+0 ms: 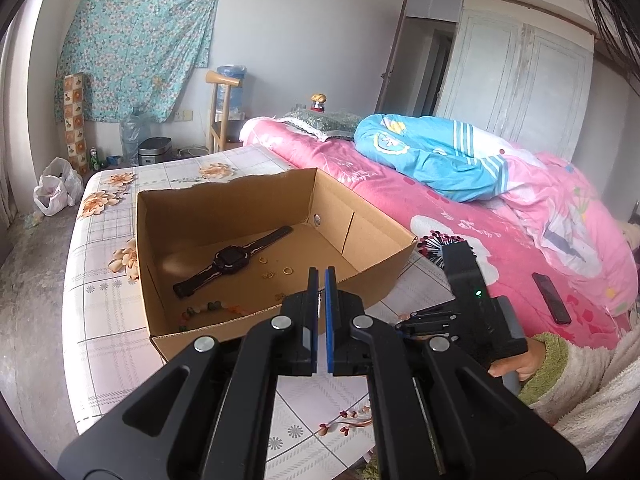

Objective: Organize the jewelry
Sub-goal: 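Carry the right gripper's charm over the box and open it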

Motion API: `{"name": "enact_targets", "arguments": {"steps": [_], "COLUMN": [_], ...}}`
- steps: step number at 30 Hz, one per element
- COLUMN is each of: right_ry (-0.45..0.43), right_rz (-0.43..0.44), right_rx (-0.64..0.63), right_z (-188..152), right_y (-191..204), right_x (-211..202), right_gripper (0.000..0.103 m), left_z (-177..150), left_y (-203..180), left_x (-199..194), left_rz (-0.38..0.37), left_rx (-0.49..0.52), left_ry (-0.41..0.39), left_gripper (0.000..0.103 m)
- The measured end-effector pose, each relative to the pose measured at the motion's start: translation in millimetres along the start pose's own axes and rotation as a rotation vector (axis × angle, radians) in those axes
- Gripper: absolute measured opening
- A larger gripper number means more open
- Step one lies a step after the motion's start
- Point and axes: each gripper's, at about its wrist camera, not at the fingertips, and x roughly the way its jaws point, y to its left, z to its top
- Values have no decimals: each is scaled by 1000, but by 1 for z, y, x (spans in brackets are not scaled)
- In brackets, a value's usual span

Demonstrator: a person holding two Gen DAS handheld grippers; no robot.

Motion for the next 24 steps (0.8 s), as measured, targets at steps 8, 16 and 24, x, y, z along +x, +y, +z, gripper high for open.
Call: {"name": "enact_targets", "arguments": {"steps": [8, 16, 24], "right_ry": [-173, -294, -63], "right_rz": [103, 118, 29], "right_rx": [94, 14, 39], "right_z": [17, 82, 141], "right_y": [-12, -3, -37], "right_x": [-73, -121, -47], "right_gripper": [3, 3, 3], "left_z": [11, 44, 56], "left_y": [2, 9, 53], "left_x": [-6, 29, 125], "left_rz": [1, -61, -62], "left_rx": [16, 12, -156], "left_ry": [-33, 13, 302], "left_gripper": [2, 2, 2]}}
